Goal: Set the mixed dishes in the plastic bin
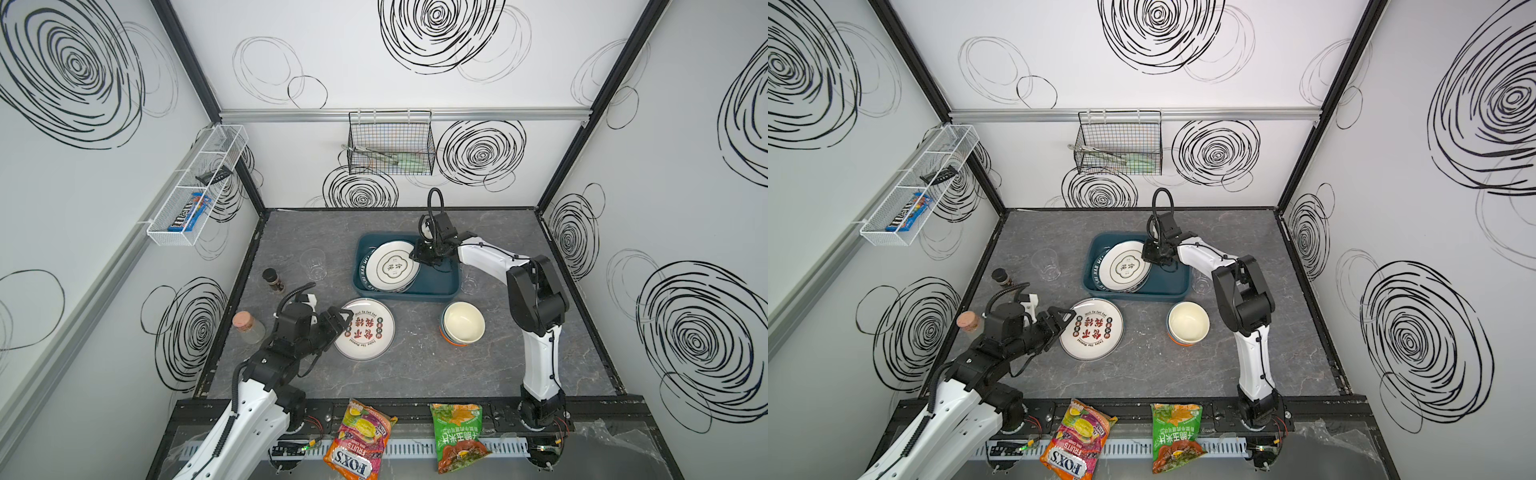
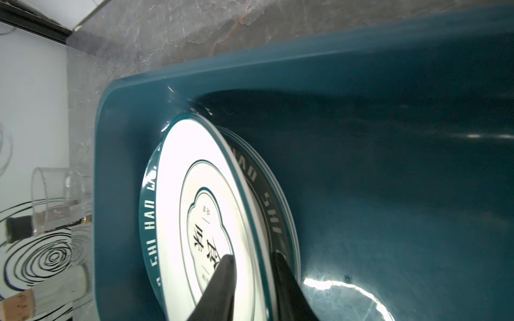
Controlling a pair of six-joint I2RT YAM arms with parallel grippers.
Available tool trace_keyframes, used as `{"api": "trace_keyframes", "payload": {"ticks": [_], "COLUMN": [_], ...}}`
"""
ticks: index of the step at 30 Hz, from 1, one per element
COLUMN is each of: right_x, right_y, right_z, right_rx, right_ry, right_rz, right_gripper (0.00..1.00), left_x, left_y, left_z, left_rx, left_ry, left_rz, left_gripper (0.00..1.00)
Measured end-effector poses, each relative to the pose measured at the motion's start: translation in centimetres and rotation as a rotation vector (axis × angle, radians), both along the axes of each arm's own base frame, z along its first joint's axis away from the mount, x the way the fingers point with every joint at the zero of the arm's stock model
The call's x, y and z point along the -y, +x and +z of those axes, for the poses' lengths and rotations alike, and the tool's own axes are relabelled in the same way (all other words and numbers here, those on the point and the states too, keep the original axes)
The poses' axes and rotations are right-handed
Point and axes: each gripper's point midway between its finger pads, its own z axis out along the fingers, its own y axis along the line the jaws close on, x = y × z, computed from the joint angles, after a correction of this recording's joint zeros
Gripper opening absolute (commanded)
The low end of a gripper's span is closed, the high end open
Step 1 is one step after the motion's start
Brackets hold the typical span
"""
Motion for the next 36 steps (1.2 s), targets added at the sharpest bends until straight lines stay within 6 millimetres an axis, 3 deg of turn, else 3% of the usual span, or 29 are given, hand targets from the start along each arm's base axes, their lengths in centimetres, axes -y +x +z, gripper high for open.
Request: {"api": "trace_keyframes", "payload": {"ticks": [11, 22, 25, 29, 36], "right_x": [0.8, 1.0, 1.3, 1.6, 1.1], "right_y": [-0.6, -0.4, -0.6, -1.4, -5.2], "right_z": [-3.2, -2.5, -1.2, 2.1, 8.0], "right_rx": [-0.04, -0.009, 0.015, 0.066, 0.139], "right_ry": [-0.106, -0.156, -0.158, -0.133, 0.0], "right_rz": [0.009, 0.01, 0.006, 0.009, 0.099], "right_gripper": [0.28, 0.39, 0.4, 0.39, 0.39], "left_x": [-0.2, -1.6, -2.2, -3.0, -3.7], "left_y": [0.0, -0.2, -0.5, -0.8, -1.3], "left_z": [-0.5, -2.4, -3.3, -4.3, -5.8], "left_rx": [-0.015, -0.084, -0.12, -0.159, -0.209], "left_ry": [0.007, 0.064, 0.099, 0.138, 0.188], "left_rz": [0.006, 0.058, 0.073, 0.092, 0.106], "left_gripper": [0.73, 0.74, 0.74, 0.75, 0.74]}}
